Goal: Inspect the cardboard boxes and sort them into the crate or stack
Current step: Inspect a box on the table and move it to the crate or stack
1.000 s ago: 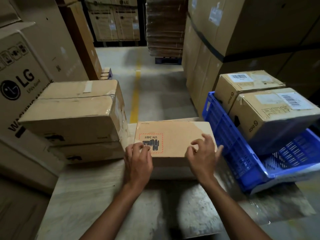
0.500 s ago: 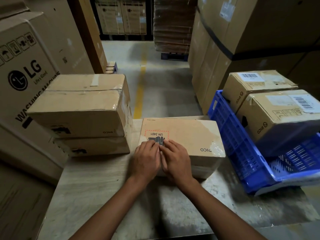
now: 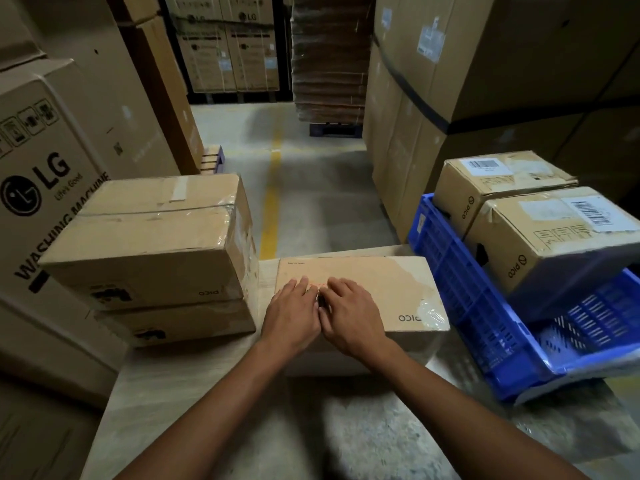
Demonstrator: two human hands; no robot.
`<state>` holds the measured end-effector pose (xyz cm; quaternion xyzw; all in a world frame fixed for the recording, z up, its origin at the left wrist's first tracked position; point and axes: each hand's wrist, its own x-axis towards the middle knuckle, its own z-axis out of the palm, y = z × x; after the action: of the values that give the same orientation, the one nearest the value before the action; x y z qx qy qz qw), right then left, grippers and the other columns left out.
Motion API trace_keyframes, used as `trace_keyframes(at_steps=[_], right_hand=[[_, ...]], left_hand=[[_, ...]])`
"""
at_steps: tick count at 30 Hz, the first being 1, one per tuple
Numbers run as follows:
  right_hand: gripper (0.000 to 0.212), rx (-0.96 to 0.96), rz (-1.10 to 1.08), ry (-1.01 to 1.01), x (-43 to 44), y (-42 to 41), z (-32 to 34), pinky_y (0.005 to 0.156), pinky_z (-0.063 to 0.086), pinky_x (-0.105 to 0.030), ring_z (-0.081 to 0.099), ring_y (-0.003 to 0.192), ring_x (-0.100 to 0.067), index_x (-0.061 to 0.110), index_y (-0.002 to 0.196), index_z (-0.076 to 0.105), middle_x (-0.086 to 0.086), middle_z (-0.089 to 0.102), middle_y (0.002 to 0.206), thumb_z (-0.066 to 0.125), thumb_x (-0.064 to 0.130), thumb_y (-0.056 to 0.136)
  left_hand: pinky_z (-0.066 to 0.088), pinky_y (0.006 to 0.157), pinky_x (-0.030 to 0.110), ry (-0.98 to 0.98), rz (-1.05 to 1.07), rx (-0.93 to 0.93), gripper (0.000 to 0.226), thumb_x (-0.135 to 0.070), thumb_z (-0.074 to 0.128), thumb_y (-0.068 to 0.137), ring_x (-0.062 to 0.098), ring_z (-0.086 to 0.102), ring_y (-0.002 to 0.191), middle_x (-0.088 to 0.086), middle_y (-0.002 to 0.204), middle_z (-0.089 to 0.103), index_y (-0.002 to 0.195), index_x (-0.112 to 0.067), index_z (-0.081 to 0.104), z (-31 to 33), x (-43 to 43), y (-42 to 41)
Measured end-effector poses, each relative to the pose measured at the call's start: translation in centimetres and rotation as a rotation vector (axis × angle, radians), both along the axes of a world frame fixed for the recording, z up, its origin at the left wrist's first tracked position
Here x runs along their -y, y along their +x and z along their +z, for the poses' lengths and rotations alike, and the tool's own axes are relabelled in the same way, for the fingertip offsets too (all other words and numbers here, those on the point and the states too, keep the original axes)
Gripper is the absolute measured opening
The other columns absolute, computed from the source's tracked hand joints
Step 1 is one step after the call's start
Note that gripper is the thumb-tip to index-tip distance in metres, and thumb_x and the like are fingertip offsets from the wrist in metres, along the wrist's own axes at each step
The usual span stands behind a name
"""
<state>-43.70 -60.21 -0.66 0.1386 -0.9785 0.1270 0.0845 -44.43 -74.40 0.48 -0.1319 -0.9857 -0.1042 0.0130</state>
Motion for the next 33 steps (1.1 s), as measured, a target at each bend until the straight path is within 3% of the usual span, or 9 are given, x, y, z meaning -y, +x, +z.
trace_keyframes(at_steps=[2, 4, 8, 11, 16, 21, 29, 31, 33], right_hand=[[0.035, 0.001, 0.003, 0.037, -0.2, -0.9, 1.2, 0.087, 0.043, -0.042, 0.052, 0.106, -0.025, 0.019, 0.114, 0.062, -0.007, 0.059, 0.12, 0.044, 0.043, 0.096], [0.037, 0.038, 0.016, 0.09, -0.6, -2.0, 2.0, 0.087, 0.04, -0.042, 0.048, 0.108, -0.025, 0.02, 0.119, 0.057, -0.008, 0.054, 0.122, 0.044, 0.046, 0.095], [0.058, 0.163, 0.009, 0.094, -1.2, -2.5, 0.9, 0.119, 0.02, -0.052, 0.022, 0.149, -0.032, 0.025, 0.151, 0.033, -0.014, 0.027, 0.162, 0.028, 0.052, 0.1], [0.059, 0.197, 0.017, 0.039, -1.3, -2.6, 0.1, 0.123, 0.007, -0.05, 0.007, 0.155, -0.029, 0.028, 0.157, 0.023, -0.011, 0.014, 0.167, 0.024, 0.051, 0.102], [0.06, 0.255, 0.054, 0.018, -3.6, -3.4, 1.9, 0.122, 0.016, -0.041, 0.019, 0.152, -0.023, 0.024, 0.154, 0.036, -0.006, 0.025, 0.165, 0.047, 0.042, 0.097], [0.069, 0.243, -0.135, 0.115, -6.7, -2.4, 1.2, 0.123, 0.012, -0.048, 0.011, 0.154, -0.024, 0.021, 0.158, 0.026, -0.006, 0.016, 0.167, 0.035, 0.057, 0.099], [0.067, 0.381, -0.127, 0.127, -6.5, -2.8, 3.1, 0.123, 0.013, -0.054, 0.009, 0.154, -0.027, 0.021, 0.158, 0.021, -0.007, 0.01, 0.168, 0.031, 0.055, 0.102], [0.059, 0.376, -0.141, 0.126, -6.1, -2.3, 3.8, 0.118, 0.026, -0.056, 0.024, 0.15, -0.031, 0.02, 0.15, 0.039, -0.009, 0.028, 0.162, 0.038, 0.053, 0.1], [0.042, 0.26, -0.167, 0.119, -5.4, -0.9, 4.1, 0.101, 0.044, -0.049, 0.048, 0.128, -0.028, 0.02, 0.125, 0.061, -0.008, 0.055, 0.132, 0.048, 0.048, 0.097]], left_hand=[[0.042, 0.104, 0.037, 0.003, 0.022, -0.036, 0.037, -0.029, 0.036, 0.101, 0.023, 0.047, 0.125, 0.006, 0.139, 0.054, 0.13, -0.018, 0.056, 1.1, -0.4, -0.6], [0.045, 0.096, 0.035, 0.019, 0.016, -0.079, 0.032, -0.028, 0.036, 0.102, 0.021, 0.051, 0.113, 0.005, 0.127, 0.059, 0.123, -0.018, 0.058, 1.9, -0.9, -1.5], [0.02, 0.122, 0.04, 0.096, -0.002, 0.063, 0.047, -0.031, 0.033, 0.104, 0.024, 0.025, 0.148, 0.007, 0.16, 0.031, 0.148, -0.015, 0.04, 1.4, -1.4, -2.7], [0.015, 0.123, 0.044, 0.089, 0.045, 0.106, 0.049, -0.032, 0.033, 0.104, 0.022, 0.019, 0.15, 0.005, 0.161, 0.028, 0.149, -0.016, 0.038, 1.2, -1.6, -2.7], [0.013, 0.114, 0.066, -0.045, 0.148, 0.234, 0.045, -0.026, 0.039, 0.099, 0.027, 0.015, 0.15, 0.007, 0.161, 0.025, 0.143, -0.018, 0.043, 3.3, -4.7, -3.0], [0.011, 0.12, 0.056, 0.053, -0.043, 0.181, 0.048, -0.032, 0.029, 0.105, 0.022, 0.01, 0.152, 0.005, 0.164, 0.019, 0.151, -0.018, 0.035, 1.9, -6.8, -2.9], [0.02, 0.119, 0.055, -0.102, -0.091, 0.229, 0.052, -0.032, 0.026, 0.106, 0.028, 0.014, 0.151, 0.01, 0.164, 0.017, 0.154, -0.013, 0.03, 2.6, -7.3, -4.0], [0.024, 0.119, 0.051, -0.104, -0.112, 0.226, 0.049, -0.031, 0.028, 0.106, 0.029, 0.019, 0.15, 0.011, 0.163, 0.022, 0.151, -0.013, 0.034, 2.9, -7.0, -3.4], [0.038, 0.11, 0.047, -0.062, -0.127, 0.167, 0.042, -0.029, 0.033, 0.105, 0.03, 0.038, 0.14, 0.011, 0.153, 0.042, 0.138, -0.013, 0.053, 3.1, -6.6, -2.4]])
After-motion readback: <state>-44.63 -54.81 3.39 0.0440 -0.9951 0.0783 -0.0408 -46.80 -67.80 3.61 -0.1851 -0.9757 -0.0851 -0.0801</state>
